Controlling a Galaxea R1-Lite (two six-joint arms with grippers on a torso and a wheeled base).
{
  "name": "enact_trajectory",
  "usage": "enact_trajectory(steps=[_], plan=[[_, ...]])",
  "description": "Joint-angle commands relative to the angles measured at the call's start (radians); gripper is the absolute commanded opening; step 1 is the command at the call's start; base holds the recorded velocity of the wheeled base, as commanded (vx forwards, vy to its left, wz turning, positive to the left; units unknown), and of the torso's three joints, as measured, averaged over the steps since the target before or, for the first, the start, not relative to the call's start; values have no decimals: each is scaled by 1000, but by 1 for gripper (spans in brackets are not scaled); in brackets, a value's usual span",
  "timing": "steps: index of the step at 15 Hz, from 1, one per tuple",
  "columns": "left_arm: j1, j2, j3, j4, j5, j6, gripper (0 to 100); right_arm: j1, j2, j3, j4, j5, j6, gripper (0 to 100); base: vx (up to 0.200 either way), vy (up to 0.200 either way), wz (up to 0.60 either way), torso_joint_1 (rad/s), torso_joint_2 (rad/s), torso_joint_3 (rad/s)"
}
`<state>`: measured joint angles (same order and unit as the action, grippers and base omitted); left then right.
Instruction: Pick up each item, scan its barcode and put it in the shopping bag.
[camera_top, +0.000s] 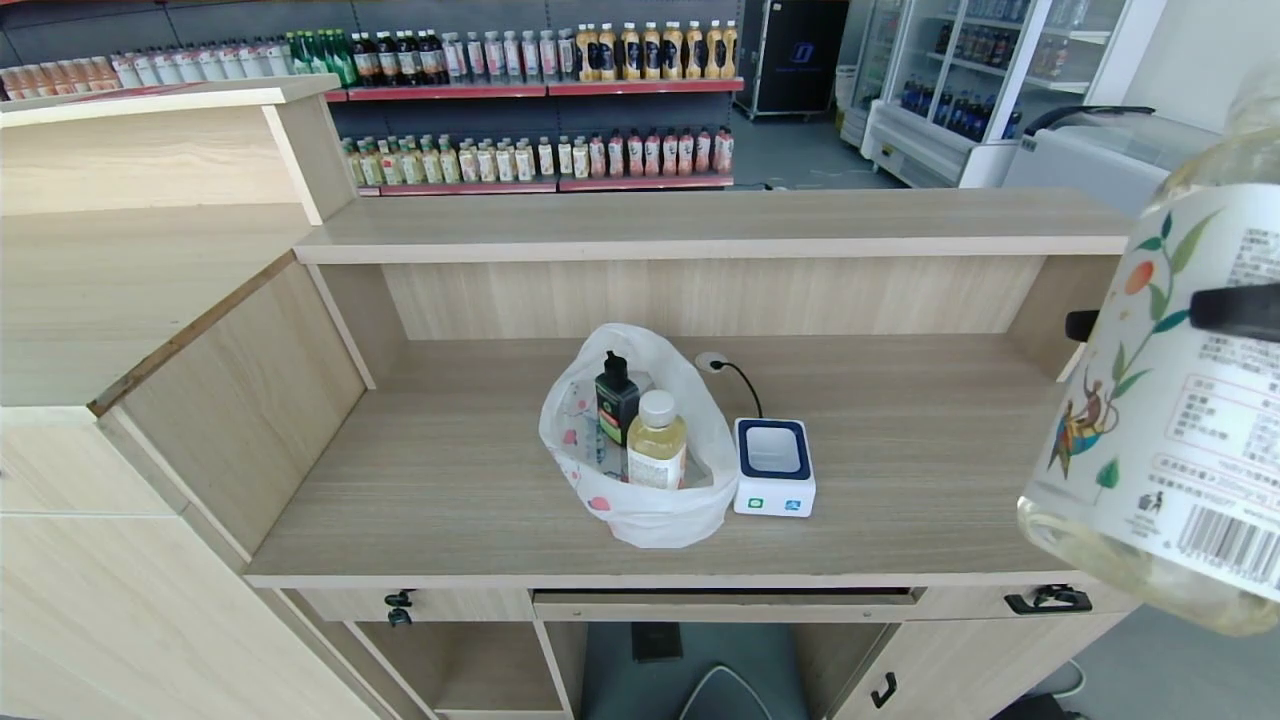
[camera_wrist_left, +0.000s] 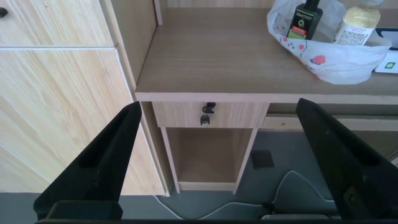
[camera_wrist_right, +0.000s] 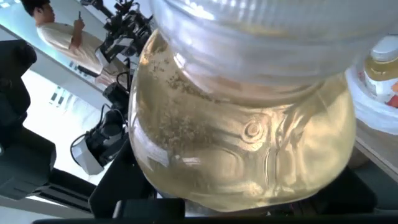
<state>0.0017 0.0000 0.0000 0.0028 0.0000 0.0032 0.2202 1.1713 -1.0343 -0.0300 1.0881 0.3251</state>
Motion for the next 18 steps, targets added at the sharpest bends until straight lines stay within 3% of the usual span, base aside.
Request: enact_trajectory(steps=[1,4,18], plan=[[0,2,0,0,0,0,100,10,-18,-17,-1,1,17,0,0,0,0,0,0,0],[0,2,0,0,0,0,100,19,-21,-29,-1,1,71,0,0,0,0,0,0,0],[0,2,0,0,0,0,100,61,-88,56,-4,-2,61,0,0,0,0,0,0,0]])
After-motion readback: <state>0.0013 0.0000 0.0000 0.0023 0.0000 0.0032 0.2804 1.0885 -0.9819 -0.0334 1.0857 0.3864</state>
